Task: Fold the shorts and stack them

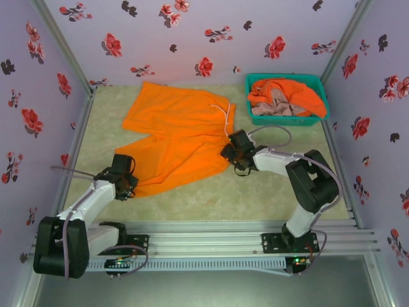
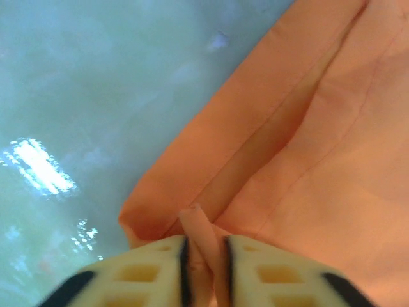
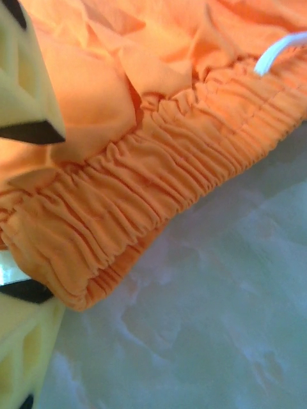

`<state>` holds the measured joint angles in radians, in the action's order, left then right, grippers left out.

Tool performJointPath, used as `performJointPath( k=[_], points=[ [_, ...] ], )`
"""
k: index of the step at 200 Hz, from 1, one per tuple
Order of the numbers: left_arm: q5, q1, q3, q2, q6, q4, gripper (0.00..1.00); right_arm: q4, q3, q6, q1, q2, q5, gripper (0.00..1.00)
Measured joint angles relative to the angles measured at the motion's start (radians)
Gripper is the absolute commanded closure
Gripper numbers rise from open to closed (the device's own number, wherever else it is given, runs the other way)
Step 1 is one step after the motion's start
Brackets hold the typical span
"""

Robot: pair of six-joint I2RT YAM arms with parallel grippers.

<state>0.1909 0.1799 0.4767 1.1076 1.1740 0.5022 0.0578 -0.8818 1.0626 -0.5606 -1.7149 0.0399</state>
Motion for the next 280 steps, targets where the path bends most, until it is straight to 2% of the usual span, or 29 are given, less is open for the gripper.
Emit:
performJointPath(
  k=[20,67,79,124,171,204,249,280],
  points=[
    [0.000,0.000,0.000,0.002,-0.004,-0.016,1.00,0.007,-0.008,-0.005,0.002,-0.014,0.000,0.62],
    [0.001,0.000,0.008,0.001,-0.026,-0.023,1.00,0.005,-0.030,-0.013,0.011,-0.046,-0.003,0.95],
    [0.002,0.000,0.025,-0.002,-0.033,-0.014,1.00,0.004,-0.032,-0.017,0.012,-0.047,-0.007,1.00],
    [0.031,-0.007,0.145,-0.120,-0.090,0.067,1.00,0.076,-0.036,-0.053,0.014,0.014,-0.022,1.00],
    [0.084,-0.024,0.359,-0.230,-0.178,0.209,1.00,0.233,-0.092,-0.121,-0.006,0.223,-0.040,1.00],
    [0.121,-0.027,0.486,-0.278,-0.233,0.298,1.00,0.349,-0.144,-0.154,-0.072,0.362,-0.014,1.00],
    [0.154,-0.028,0.602,-0.311,-0.297,0.385,1.00,0.468,-0.123,-0.109,-0.176,0.544,0.048,1.00],
    [0.161,-0.027,0.635,-0.272,-0.330,0.382,1.00,0.486,-0.084,-0.046,-0.192,0.590,0.071,1.00]
  ],
)
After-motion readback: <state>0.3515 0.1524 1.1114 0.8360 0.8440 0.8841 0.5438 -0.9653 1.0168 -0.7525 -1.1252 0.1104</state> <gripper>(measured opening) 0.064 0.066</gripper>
